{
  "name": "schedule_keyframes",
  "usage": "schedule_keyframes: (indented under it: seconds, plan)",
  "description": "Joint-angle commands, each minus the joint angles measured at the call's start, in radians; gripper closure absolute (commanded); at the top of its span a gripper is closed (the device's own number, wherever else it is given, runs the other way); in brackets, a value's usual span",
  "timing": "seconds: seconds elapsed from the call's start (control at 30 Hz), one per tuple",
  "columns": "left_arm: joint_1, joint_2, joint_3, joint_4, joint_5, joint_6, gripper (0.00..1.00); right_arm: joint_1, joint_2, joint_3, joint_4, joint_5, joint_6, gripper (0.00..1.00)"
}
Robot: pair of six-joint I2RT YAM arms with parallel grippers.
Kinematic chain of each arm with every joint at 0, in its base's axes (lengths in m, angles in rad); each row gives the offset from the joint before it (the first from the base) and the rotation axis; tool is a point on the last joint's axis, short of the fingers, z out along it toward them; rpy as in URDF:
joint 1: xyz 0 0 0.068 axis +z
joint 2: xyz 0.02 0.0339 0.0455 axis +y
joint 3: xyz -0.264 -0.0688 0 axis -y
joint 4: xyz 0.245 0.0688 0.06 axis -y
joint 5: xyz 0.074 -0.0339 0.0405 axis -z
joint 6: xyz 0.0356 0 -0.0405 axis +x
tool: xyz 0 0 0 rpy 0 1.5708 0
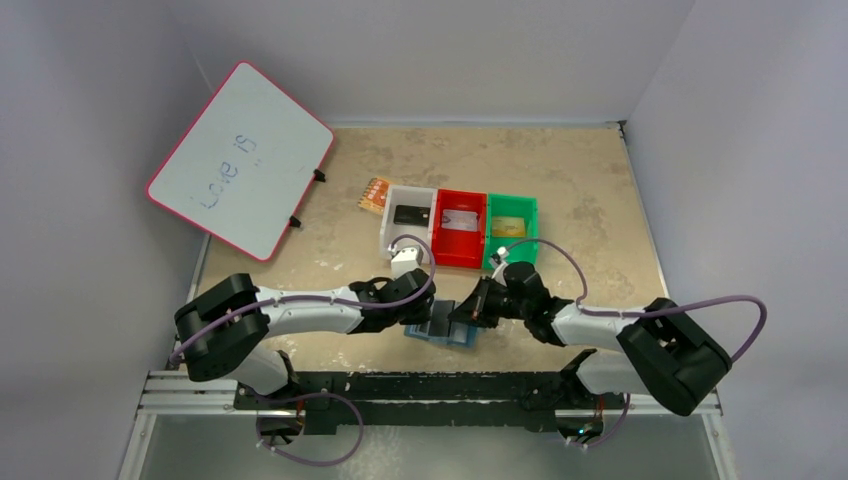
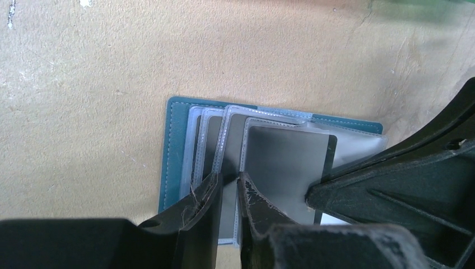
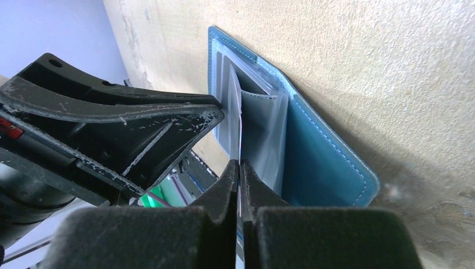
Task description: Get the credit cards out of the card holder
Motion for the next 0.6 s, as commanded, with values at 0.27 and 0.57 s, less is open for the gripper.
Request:
schedule_keyframes:
  seconds: [0.27,0.57]
  plan:
    - [-0.004,0.049,-0.022,-0.093,0.014,0.030,0.83,-0.005,-0.002,0.008,0.007,-0.010,-0.019,0.99]
    - [-0.006,0.043,-0.026,-0.092,0.012,0.028,0.83,-0.006,-0.043,0.005,-0.032,0.006,-0.021,0.88]
